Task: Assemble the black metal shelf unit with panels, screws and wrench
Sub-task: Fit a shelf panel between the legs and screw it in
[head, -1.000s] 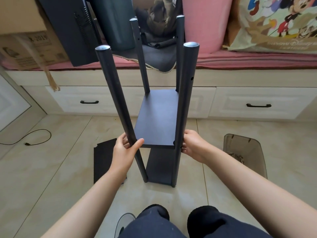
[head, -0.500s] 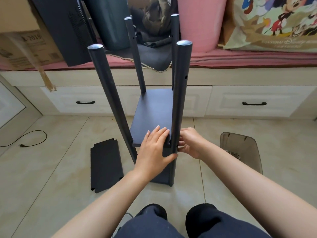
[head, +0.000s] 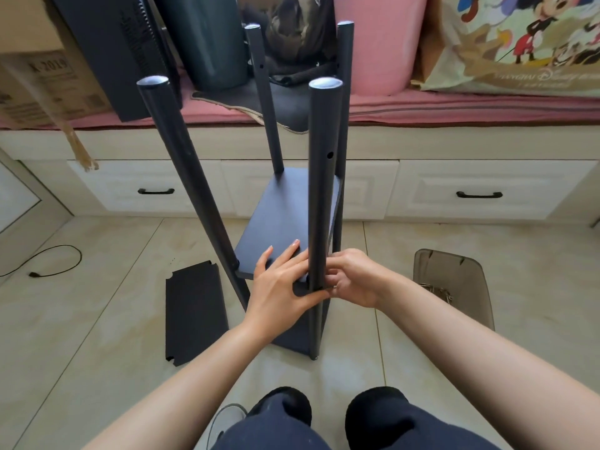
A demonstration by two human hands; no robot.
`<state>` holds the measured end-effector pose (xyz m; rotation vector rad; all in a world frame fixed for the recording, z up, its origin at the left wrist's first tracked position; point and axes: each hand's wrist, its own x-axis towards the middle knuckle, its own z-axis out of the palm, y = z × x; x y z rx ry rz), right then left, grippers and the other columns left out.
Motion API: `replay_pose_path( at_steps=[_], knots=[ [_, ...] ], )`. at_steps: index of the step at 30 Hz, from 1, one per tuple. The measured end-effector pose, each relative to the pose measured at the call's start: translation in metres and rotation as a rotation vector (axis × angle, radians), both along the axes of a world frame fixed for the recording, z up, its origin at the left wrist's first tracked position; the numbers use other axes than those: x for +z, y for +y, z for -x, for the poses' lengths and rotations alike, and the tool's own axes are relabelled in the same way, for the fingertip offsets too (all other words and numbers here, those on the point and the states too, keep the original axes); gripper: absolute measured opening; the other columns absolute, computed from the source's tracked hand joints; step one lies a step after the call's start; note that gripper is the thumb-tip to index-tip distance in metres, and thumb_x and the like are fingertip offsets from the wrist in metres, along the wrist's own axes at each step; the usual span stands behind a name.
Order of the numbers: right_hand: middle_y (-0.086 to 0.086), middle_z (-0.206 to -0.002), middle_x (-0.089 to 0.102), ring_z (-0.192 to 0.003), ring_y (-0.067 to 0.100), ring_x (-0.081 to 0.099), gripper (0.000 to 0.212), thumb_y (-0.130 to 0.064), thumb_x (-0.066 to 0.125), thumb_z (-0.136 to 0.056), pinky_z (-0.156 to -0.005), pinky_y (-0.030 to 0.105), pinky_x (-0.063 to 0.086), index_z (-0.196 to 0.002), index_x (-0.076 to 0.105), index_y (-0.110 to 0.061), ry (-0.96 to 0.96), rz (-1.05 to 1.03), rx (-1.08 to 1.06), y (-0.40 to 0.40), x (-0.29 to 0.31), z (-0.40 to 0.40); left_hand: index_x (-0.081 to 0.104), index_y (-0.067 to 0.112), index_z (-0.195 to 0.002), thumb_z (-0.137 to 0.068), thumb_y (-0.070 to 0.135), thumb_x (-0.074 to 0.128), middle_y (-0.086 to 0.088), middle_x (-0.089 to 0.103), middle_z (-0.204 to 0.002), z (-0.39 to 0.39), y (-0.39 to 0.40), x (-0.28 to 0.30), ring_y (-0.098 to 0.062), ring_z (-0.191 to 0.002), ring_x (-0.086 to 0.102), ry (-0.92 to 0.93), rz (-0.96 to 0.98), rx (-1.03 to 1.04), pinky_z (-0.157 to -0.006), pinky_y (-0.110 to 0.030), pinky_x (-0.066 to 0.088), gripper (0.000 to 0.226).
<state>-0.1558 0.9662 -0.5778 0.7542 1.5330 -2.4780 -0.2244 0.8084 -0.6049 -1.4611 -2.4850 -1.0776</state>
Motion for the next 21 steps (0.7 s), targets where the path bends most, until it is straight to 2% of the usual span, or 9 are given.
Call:
replay_pose_path(
  at_steps=[4, 6, 10, 15, 18, 20, 21],
  knots=[
    [0.02, -0.103, 0.07, -0.1, 0.03, 0.07, 0.028, -0.006, 0.053, -0.1, -0.069, 0.037, 0.058, -0.123, 0.058, 0.008, 0.041, 0.031, -0.003, -0.009, -0.003, -0.001, 0.059, 0.031, -0.139, -0.083, 0.038, 0.08, 0.023, 0.044, -0.146, 0.008, -0.011, 0.006, -0.009, -0.149, 0.031, -0.038, 0.031, -0.072, -0.124, -0.04, 0.01, 0.06],
    [0.019, -0.104, 0.07, -0.101, 0.03, 0.07, 0.029, -0.007, 0.05, -0.101, -0.072, 0.038, 0.058, -0.124, 0.057, 0.008, 0.042, 0.026, 0.004, -0.013, -0.003, -0.001, 0.057, 0.034, -0.138, -0.083, 0.036, 0.081, 0.02, 0.045, -0.148, 0.011, -0.014, 0.01, -0.008, -0.149, 0.03, -0.07, 0.051, -0.095, -0.123, -0.039, 0.014, 0.06],
    [0.023, -0.115, 0.068, -0.107, 0.032, 0.069, 0.028, -0.007, 0.049, -0.101, -0.089, 0.046, 0.056, -0.126, 0.051, 0.006, 0.033, 0.055, -0.009, -0.017, -0.008, 0.0, 0.058, 0.036, -0.138, -0.081, 0.034, 0.083, 0.022, 0.046, -0.148, 0.02, -0.02, 0.012, -0.008, -0.149, 0.031, -0.09, 0.1, -0.135, -0.122, -0.039, 0.017, 0.062],
    [0.024, -0.116, 0.068, -0.108, 0.035, 0.068, 0.028, -0.001, 0.049, -0.097, -0.095, 0.048, 0.054, -0.122, 0.06, 0.006, -0.024, 0.09, 0.006, -0.015, -0.013, 0.0, 0.058, 0.037, -0.137, -0.079, 0.033, 0.085, 0.029, 0.043, -0.147, 0.025, -0.026, 0.012, -0.001, -0.148, 0.03, -0.099, 0.119, -0.176, -0.122, -0.038, 0.018, 0.064],
    [0.025, -0.111, 0.065, -0.099, 0.035, 0.071, 0.041, 0.005, 0.045, -0.089, -0.092, 0.048, 0.055, -0.129, 0.052, 0.01, -0.003, 0.153, -0.043, -0.007, -0.01, 0.007, 0.058, 0.037, -0.137, -0.079, 0.032, 0.085, 0.031, 0.043, -0.146, 0.026, -0.026, 0.011, 0.001, -0.147, 0.029, -0.087, 0.105, -0.18, -0.122, -0.039, 0.019, 0.064],
    [0.021, -0.109, 0.065, -0.087, 0.032, 0.072, 0.045, -0.005, 0.049, -0.089, -0.081, 0.046, 0.058, -0.132, 0.047, 0.006, 0.02, 0.243, -0.116, -0.001, -0.008, 0.015, 0.058, 0.037, -0.137, -0.079, 0.033, 0.085, 0.031, 0.043, -0.145, 0.026, -0.025, 0.011, 0.002, -0.148, 0.028, -0.088, 0.105, -0.177, -0.122, -0.039, 0.019, 0.064],
    [0.019, -0.112, 0.065, -0.089, 0.031, 0.071, 0.042, -0.014, 0.052, -0.092, -0.077, 0.045, 0.058, -0.131, 0.047, 0.001, 0.029, 0.257, -0.165, 0.001, -0.007, 0.02, 0.059, 0.037, -0.136, -0.079, 0.033, 0.085, 0.03, 0.044, -0.146, 0.026, -0.025, 0.012, 0.002, -0.148, 0.027, -0.092, 0.107, -0.175, -0.122, -0.04, 0.019, 0.064]
  ],
)
